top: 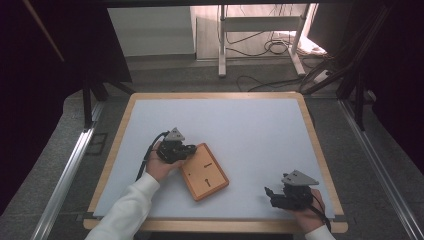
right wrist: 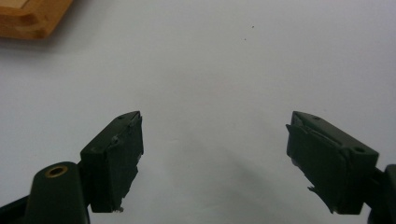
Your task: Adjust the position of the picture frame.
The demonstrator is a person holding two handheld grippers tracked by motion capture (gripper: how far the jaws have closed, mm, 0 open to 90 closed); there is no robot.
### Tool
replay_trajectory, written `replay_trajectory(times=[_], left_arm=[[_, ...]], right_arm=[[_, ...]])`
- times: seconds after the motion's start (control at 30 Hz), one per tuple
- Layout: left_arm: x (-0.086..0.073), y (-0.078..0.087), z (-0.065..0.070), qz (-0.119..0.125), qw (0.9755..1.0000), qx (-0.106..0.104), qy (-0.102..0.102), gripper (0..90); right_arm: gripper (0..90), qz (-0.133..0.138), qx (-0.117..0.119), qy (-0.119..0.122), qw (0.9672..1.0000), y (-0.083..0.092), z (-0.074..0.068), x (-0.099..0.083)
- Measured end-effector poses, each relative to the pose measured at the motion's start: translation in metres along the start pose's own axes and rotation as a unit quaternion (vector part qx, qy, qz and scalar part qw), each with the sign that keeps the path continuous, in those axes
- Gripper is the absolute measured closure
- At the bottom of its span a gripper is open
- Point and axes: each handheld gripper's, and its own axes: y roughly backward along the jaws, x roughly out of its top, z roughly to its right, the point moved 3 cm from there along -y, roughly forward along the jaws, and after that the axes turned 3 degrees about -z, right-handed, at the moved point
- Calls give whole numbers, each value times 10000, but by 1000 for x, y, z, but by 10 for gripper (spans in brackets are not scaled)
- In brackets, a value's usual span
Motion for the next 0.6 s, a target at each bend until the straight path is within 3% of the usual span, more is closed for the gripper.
replay_trajectory(times=[0.23,0.43,0.6], left_arm=[[4,-7,3,-33,10000,-47,-71,837],[6,-23,10,-140,9997,-135,-168,834],[6,-30,10,-155,9996,-204,-118,836]], right_arm=[[190,-13,4,4,10000,-1,0,0],[190,-42,25,17,10000,-2,-1,-1],[190,-53,36,8,10000,-2,-1,-1]])
